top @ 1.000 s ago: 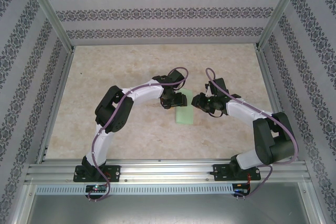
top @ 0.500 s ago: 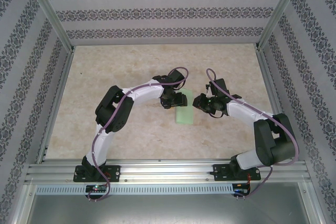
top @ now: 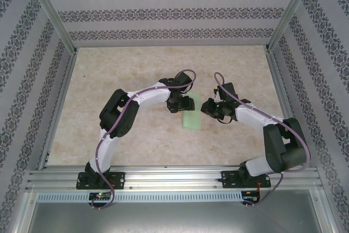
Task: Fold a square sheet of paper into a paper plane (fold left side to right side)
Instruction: First fold in half a square sheet of paper at the center of the table, then hold the square sheet of paper at the center of the table.
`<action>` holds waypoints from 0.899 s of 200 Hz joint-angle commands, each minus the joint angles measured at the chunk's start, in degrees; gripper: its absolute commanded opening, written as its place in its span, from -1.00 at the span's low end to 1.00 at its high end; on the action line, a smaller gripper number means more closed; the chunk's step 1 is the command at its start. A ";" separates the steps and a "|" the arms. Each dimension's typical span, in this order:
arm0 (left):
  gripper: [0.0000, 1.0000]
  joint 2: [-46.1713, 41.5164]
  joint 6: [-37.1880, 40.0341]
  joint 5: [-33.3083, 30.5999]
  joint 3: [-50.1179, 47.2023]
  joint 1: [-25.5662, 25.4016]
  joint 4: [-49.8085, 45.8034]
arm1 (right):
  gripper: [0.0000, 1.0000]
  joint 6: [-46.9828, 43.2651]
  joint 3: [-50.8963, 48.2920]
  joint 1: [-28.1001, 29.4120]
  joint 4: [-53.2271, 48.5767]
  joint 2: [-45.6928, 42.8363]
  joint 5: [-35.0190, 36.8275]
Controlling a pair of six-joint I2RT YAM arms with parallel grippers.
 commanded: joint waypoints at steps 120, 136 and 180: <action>0.29 5.96 1.20 2.84 0.84 -2.80 3.66 | -0.74 0.89 0.21 1.93 3.97 4.92 -0.47; 0.29 5.97 1.24 2.84 0.84 -2.81 3.68 | -0.75 1.03 0.48 2.30 4.23 5.46 -0.39; 0.29 5.99 1.22 2.88 0.84 -2.94 3.65 | -0.75 1.53 1.11 3.47 5.03 7.50 -0.49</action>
